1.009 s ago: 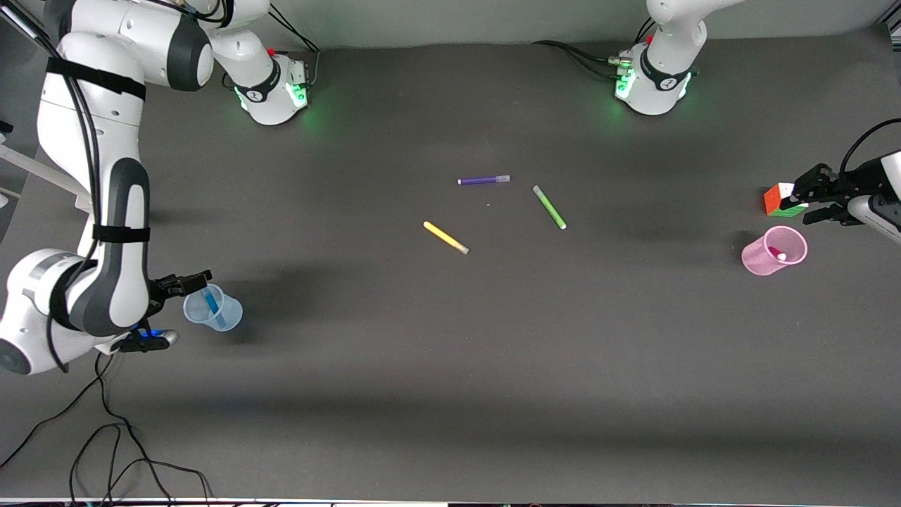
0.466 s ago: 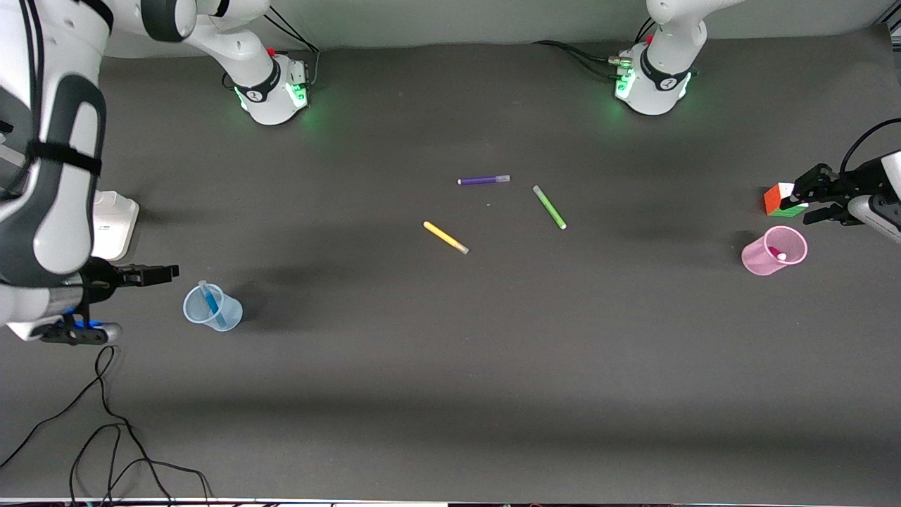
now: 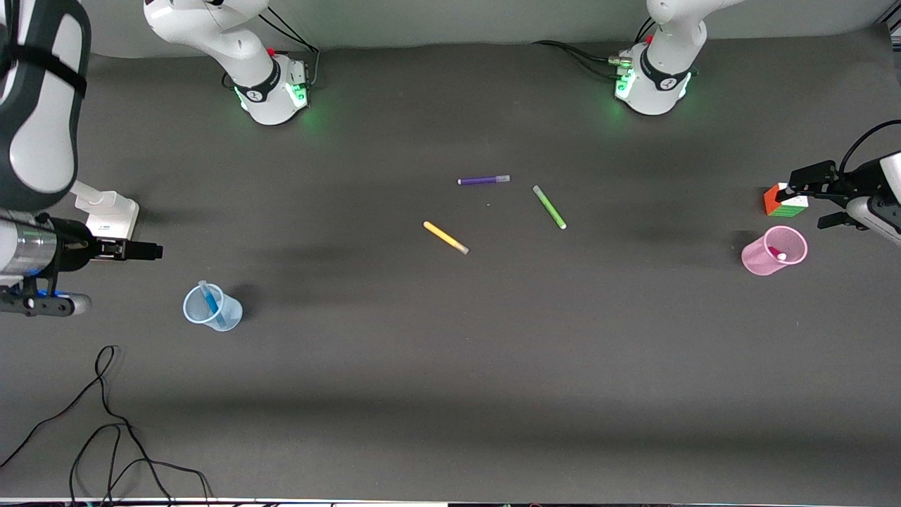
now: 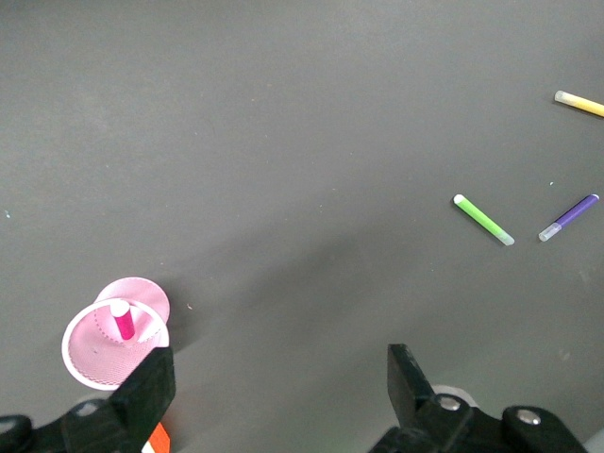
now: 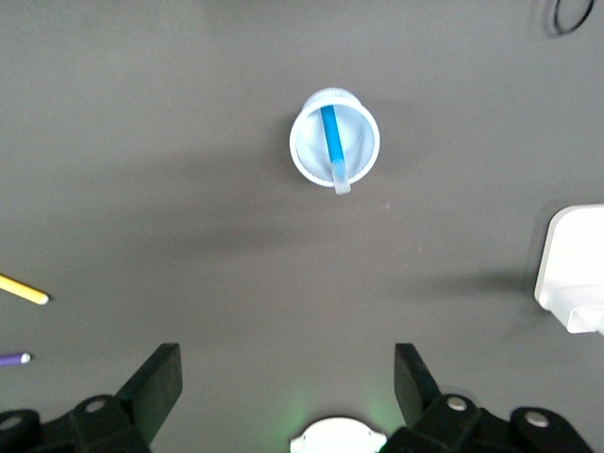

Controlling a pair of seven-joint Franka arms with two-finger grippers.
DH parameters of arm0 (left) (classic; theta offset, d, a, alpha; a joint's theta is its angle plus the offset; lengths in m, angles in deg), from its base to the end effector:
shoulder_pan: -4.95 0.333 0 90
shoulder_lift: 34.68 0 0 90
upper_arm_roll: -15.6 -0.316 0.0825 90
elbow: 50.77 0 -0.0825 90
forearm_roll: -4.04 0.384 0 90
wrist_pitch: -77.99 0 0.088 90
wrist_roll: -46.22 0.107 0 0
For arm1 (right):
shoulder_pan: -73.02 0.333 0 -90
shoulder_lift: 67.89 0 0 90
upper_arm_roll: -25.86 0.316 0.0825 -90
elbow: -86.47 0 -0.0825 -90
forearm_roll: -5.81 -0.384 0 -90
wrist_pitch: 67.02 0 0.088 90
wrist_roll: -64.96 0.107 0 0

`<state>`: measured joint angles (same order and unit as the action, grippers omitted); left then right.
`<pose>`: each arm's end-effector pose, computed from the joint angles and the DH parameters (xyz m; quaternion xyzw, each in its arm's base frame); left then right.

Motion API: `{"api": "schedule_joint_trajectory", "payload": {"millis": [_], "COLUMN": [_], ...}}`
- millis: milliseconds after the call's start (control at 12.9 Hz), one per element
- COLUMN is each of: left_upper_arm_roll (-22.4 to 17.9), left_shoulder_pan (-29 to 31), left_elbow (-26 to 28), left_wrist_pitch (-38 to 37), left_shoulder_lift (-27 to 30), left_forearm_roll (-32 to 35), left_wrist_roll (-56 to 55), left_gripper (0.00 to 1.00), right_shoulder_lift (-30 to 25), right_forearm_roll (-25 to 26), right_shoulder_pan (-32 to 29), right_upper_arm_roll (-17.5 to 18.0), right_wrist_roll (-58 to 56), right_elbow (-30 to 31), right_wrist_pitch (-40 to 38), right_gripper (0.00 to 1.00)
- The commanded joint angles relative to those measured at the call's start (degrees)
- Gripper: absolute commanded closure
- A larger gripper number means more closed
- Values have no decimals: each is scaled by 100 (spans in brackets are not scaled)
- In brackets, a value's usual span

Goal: Place pink and blue markers in matching cups

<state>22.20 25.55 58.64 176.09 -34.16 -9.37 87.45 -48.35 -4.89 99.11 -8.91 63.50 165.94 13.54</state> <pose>0.5262 0.1087 0.4842 0.9675 -0.2062 -0.0304 0.1434 0.6178 -0.0166 0.5249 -0.9897 0.0584 0.1308 0.0080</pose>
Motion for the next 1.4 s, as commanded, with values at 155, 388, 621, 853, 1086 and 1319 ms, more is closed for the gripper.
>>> {"api": "schedule_joint_trajectory", "payload": {"millis": [155, 388, 621, 853, 1086, 1319], "left_upper_arm_roll": [-142, -142, -133, -142, -142, -133], "left_shoulder_pan": [-1664, -1664, -1664, -1664, -1664, -1681], "left_elbow": [-1536, -1536, -1536, -1536, -1536, -1527], "left_wrist_pitch": [-933, -933, -933, -933, -933, -941], "left_shoulder_lift": [-122, -122, -122, -122, -122, -122], "left_forearm_roll": [927, 927, 927, 927, 927, 927], "left_wrist_roll": [-2577, -2577, -2577, -2577, -2577, -2672], "left_gripper": [0, 0, 0, 0, 0, 1], "right_shoulder_lift": [-1406, -1654, -1883, -1980, -2006, -1954], "right_forearm_roll": [524, 569, 850, 851, 851, 929], "right_shoulder_pan": [283, -58, -1497, -2649, -2820, -2803], "right_upper_arm_roll": [40, 311, 1811, 2875, 3055, 3063], "right_wrist_roll": [235, 226, 235, 217, 217, 217], "right_elbow": [1526, 1686, 1686, 1634, 1502, 1378], "right_wrist_pitch": [1091, 1198, 1181, 1110, 1093, 1093], "right_gripper": [0, 0, 0, 0, 0, 0]}}
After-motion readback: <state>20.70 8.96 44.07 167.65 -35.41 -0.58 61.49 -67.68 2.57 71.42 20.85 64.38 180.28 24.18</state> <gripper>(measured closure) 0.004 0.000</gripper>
